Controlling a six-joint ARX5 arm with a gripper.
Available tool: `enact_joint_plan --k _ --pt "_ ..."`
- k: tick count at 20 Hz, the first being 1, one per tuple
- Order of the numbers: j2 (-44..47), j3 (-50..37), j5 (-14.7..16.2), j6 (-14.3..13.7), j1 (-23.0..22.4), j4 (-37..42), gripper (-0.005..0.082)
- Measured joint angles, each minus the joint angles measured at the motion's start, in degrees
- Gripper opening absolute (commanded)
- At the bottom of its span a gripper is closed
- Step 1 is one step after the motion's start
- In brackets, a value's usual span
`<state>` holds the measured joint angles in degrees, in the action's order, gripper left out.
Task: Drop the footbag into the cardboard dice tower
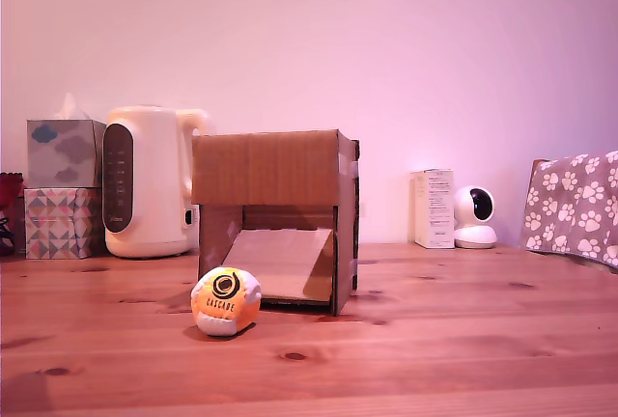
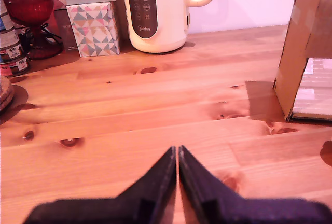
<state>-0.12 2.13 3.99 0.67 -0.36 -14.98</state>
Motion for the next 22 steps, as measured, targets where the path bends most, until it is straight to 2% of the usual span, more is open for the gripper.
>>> enact_joint_plan --k 7,9,11,13,17,19,22 --pt "0.0 0.0 0.1 0.5 0.0 0.1 -0.0024" --pt "0.0 -0.1 1.2 1.1 0.0 2.1 -0.0024" --pt "0.0 -0.2 3.1 3.5 0.0 6.0 -0.0024" --pt "0.0 -0.1 7.3 6.9 0.0 9.4 -0.0024" --pt "0.0 1.6 14.1 11.1 -1.1 9.9 -0.0024" --pt "0.7 4.4 16.3 11.5 -2.5 10.0 -0.0024" --pt "5.0 8.6 17.8 11.6 -5.2 10.6 -0.0024"
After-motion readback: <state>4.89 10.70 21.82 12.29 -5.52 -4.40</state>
